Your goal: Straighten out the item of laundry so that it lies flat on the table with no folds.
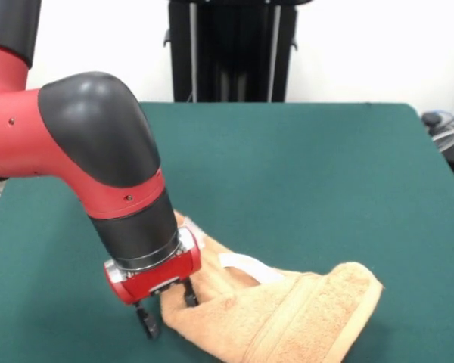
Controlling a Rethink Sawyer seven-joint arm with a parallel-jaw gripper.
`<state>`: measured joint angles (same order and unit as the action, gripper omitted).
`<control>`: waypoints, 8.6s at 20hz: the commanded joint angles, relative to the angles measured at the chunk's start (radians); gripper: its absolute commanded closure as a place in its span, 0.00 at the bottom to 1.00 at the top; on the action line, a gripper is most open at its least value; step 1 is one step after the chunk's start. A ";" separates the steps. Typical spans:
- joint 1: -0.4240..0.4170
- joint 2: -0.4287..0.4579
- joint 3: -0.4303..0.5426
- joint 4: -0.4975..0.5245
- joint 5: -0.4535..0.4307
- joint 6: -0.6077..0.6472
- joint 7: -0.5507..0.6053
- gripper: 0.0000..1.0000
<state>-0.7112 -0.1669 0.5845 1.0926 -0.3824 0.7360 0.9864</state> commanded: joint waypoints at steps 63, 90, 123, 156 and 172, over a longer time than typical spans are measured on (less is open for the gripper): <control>-0.027 0.037 0.141 0.323 -0.018 0.399 -0.481 0.00; -0.062 0.020 0.164 0.320 -0.108 0.469 -0.633 0.00; 0.066 -0.078 -0.015 0.225 -0.056 0.312 -0.237 0.00; 0.109 -0.117 -0.147 0.257 0.230 0.224 0.109 0.00; 0.110 -0.157 -0.145 0.167 0.231 0.389 0.082 0.00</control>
<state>-0.6145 -0.3044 0.4815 1.3350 -0.1582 1.0406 0.9422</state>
